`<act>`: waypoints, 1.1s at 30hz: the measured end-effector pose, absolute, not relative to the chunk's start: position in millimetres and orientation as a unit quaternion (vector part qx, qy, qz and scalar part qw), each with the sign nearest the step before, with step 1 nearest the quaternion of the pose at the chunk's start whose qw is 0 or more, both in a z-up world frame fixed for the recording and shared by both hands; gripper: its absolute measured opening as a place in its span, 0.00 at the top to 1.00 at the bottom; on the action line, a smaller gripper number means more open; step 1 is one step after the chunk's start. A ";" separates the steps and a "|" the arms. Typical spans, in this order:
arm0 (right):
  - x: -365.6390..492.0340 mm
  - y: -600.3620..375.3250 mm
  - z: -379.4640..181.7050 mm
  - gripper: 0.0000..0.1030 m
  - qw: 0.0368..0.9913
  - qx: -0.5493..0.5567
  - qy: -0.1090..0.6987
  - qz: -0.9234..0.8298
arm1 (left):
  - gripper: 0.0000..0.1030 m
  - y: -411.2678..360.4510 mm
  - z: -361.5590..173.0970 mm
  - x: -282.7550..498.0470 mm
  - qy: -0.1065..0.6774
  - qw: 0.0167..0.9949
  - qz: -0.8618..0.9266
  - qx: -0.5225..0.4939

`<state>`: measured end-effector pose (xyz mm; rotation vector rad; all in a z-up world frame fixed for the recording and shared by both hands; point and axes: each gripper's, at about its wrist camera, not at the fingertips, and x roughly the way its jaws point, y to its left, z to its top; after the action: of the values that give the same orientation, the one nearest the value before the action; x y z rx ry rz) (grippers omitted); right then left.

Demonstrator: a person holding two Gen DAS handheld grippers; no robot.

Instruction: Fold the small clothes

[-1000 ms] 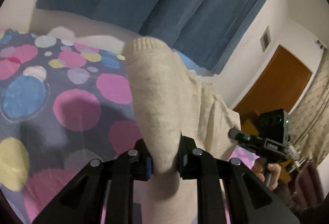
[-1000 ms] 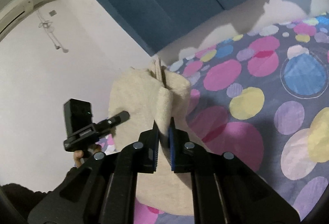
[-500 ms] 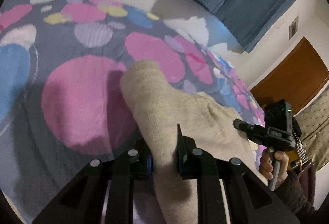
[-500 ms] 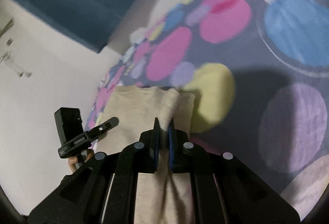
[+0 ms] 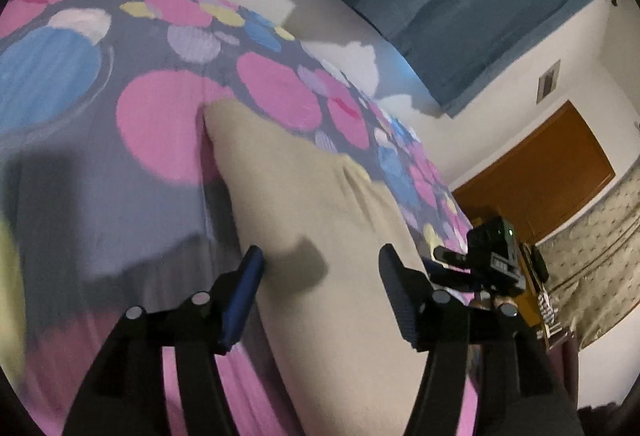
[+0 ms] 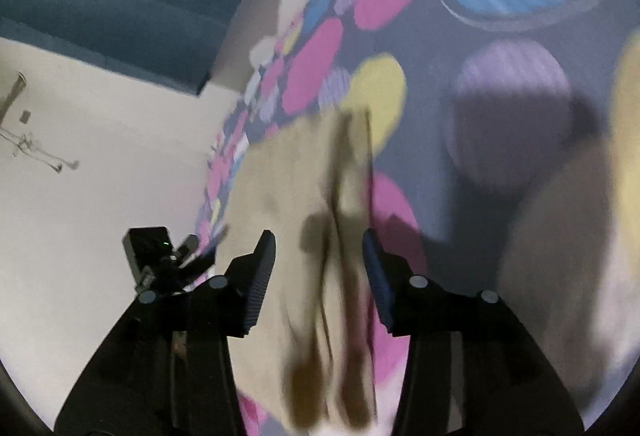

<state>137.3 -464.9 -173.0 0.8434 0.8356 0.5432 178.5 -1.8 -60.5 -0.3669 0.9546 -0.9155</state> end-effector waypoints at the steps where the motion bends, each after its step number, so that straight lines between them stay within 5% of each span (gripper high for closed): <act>1: 129.5 -465.2 -175.8 0.54 0.792 0.393 0.393 0.252 | 0.37 -0.1 -61.9 166.9 0.447 0.772 -0.422 -0.163; 10: 85.5 -441.2 -194.1 0.52 0.756 0.417 0.411 0.294 | 0.32 -12.0 -85.2 127.5 0.492 0.741 -0.427 -0.162; 11: 84.5 -437.0 -193.7 0.52 0.755 0.412 0.414 0.297 | 0.37 -16.2 -94.0 128.8 0.510 0.729 -0.426 -0.165; 12: 85.0 -431.9 -192.2 0.54 0.760 0.403 0.416 0.295 | 0.54 -18.9 -99.7 129.8 0.520 0.724 -0.421 -0.165; 14: 86.1 -421.6 -191.4 0.89 0.769 0.382 0.428 0.280 | 0.65 -19.8 -100.2 131.9 0.524 0.723 -0.417 -0.170; 18: 76.8 -412.4 -180.2 0.91 0.777 0.376 0.423 0.278 | 0.74 -12.3 -73.3 127.9 0.507 0.730 -0.422 -0.179; 23: 51.3 -412.2 -158.8 0.91 0.782 0.386 0.385 0.301 | 0.75 -9.2 -64.4 107.7 0.499 0.736 -0.429 -0.161; 33: 53.6 -418.8 -204.7 0.91 0.765 0.406 0.413 0.281 | 0.71 -9.8 -83.7 97.3 0.485 0.761 -0.416 -0.115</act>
<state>53.6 -418.8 -204.7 0.8812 0.8983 0.6111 97.3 -9.8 -83.7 -0.2497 1.0544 -0.9044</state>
